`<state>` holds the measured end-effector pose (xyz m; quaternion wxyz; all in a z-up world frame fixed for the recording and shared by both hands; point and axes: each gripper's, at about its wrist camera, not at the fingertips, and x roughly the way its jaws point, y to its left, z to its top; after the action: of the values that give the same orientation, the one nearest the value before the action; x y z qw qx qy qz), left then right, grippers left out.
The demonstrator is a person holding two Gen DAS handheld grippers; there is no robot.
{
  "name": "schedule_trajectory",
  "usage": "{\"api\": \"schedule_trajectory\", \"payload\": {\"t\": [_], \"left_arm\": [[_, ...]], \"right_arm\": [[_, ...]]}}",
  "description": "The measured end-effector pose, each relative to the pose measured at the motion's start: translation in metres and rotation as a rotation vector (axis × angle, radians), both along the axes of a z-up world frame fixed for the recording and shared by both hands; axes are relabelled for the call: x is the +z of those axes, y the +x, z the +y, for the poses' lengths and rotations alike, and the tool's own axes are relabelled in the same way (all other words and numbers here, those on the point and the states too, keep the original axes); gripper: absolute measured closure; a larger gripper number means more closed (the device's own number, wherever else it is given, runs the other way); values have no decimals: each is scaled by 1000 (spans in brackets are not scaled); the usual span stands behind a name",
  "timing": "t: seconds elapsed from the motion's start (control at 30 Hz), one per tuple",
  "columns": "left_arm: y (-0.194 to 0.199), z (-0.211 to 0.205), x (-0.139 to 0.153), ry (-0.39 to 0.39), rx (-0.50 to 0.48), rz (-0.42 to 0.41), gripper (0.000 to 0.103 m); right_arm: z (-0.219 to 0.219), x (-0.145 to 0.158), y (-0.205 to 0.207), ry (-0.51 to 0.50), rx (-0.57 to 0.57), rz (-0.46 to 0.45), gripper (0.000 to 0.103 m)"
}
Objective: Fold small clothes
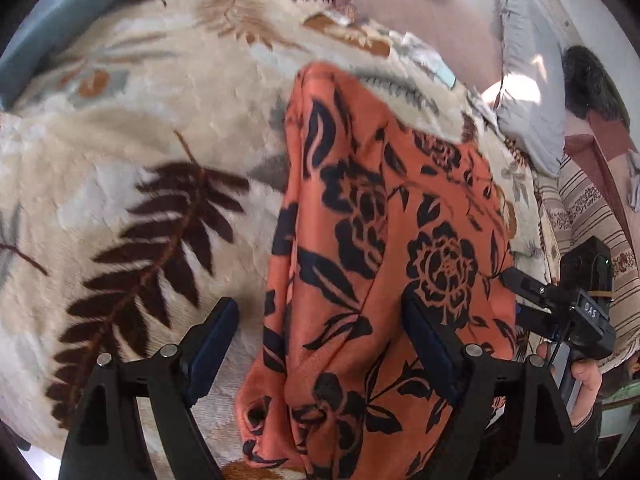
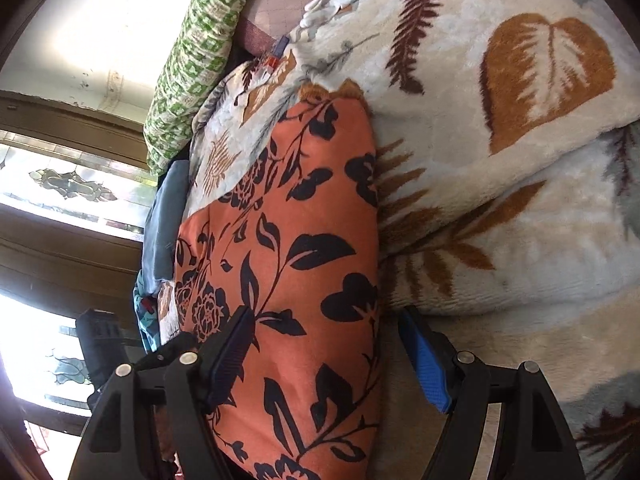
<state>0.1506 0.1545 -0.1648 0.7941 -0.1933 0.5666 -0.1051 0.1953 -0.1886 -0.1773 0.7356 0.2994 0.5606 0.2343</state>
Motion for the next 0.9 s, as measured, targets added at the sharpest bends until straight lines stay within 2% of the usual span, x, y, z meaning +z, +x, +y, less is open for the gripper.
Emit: {"api": "schedule_trajectory", "payload": {"t": [0.03, 0.07, 0.1, 0.13, 0.23, 0.33, 0.47, 0.57, 0.67, 0.77, 0.8, 0.83, 0.87, 0.9], "left_arm": [[-2, -3, 2, 11, -1, -35, 18], [-4, -7, 4, 12, -18, -59, 24], [-4, -11, 5, -9, -44, -54, 58], [-4, -11, 9, 0, -31, -47, 65], [-8, -26, 31, 107, -49, -99, 76], [-12, -49, 74, 132, -84, -197, 78], [-7, -81, 134, 129, -114, -327, 78], [7, -108, 151, 115, -144, -375, 77], [18, -133, 142, 102, -161, -376, 77], [29, -154, 107, 113, -151, -341, 72], [34, -158, 89, 114, -145, -309, 67], [38, -160, 68, 128, -140, -249, 54], [43, -162, 45, 157, -138, -171, 49], [47, -162, 25, 185, -131, -93, 46]], "right_arm": [[11, -4, 2, 18, 42, 14, 25], [20, -3, 3, -20, 68, 1, 26], [26, 2, 3, -67, 75, -27, 37], [28, 6, 2, -85, 75, -39, 53], [29, 27, -1, -103, 98, -87, 64], [26, 60, -9, -137, 110, -164, 65], [-4, 117, -8, -132, 79, -264, 65], [-35, 150, -3, -142, 51, -331, 65], [-60, 156, 4, -171, 32, -344, 65], [-79, 130, 11, -178, 16, -306, 61], [-87, 113, 14, -172, 1, -268, 56], [-95, 93, 16, -182, -21, -225, 53], [-100, 72, 19, -226, -38, -181, 47], [-102, 51, 21, -311, -58, -132, 39]]}}
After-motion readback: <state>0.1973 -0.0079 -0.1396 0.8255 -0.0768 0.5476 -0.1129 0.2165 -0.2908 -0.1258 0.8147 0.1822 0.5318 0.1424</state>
